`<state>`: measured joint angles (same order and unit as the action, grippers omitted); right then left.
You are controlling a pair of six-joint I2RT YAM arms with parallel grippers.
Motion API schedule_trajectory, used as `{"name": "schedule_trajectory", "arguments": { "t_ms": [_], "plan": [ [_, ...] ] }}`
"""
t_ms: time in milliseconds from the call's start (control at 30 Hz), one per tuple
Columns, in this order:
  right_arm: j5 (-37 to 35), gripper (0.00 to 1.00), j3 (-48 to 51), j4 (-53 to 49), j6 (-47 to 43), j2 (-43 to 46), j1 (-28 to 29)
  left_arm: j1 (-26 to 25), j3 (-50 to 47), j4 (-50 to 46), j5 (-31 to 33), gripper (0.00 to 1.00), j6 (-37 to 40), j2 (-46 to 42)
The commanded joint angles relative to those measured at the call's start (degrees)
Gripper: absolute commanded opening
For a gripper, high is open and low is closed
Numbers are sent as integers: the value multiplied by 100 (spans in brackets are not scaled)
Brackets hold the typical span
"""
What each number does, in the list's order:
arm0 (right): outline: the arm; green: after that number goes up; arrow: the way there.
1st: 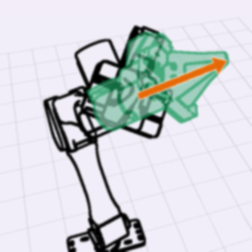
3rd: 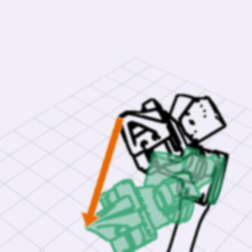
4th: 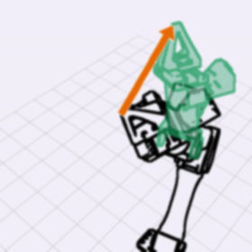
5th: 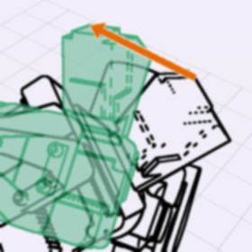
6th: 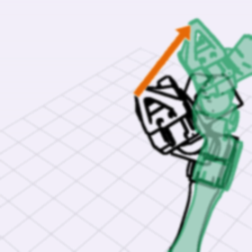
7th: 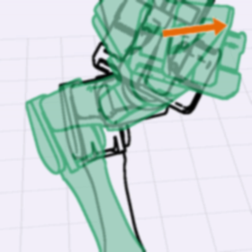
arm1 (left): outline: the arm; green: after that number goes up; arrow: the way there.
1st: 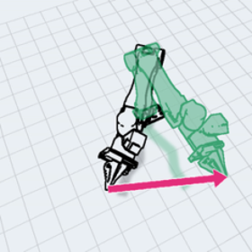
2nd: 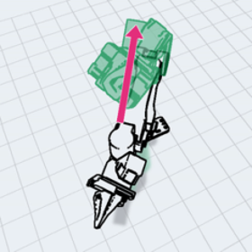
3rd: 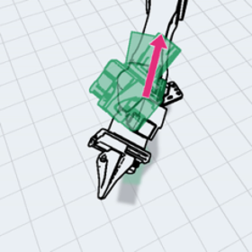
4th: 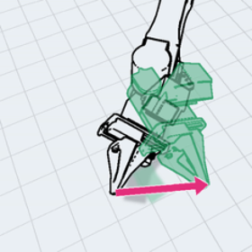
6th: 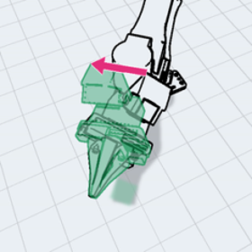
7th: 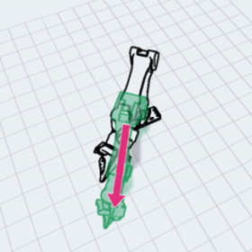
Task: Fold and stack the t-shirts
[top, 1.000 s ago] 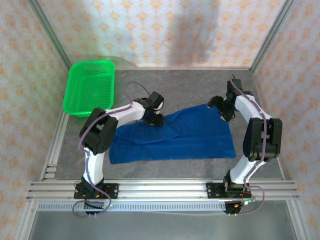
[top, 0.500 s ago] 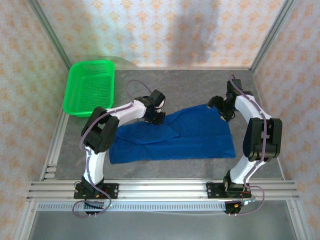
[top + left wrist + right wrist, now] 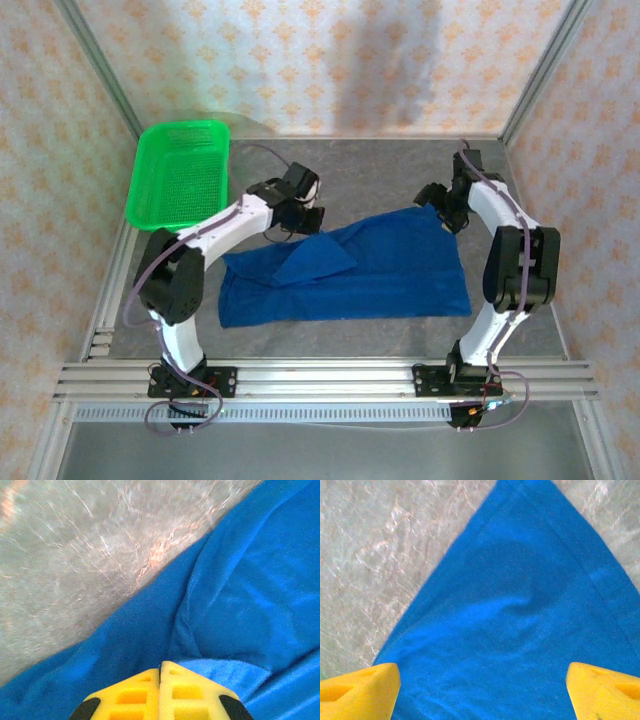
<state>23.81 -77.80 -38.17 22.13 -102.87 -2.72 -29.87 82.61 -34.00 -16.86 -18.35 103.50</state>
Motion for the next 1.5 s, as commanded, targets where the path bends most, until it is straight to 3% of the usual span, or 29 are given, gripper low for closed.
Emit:
{"name": "schedule_trajectory", "arguments": {
  "t_ms": [0,233,633,900,1467],
  "plan": [
    [-198,87,-499,-159,142,-300,-74,161,230,-411,186,0,-27,-315],
    [-342,86,-1147,-548,483,-942,-205,465,434,-674,284,0,95,-747],
    [-479,85,-1897,-310,484,-1801,-369,991,727,-956,536,0,394,-1013],
    [-631,82,-2589,-577,397,-2266,-361,1242,1491,-1247,764,0,853,-599],
    [-1112,74,-2891,-595,-154,-2654,-340,1723,3121,-1381,1645,0,1263,989]
  ]
}}
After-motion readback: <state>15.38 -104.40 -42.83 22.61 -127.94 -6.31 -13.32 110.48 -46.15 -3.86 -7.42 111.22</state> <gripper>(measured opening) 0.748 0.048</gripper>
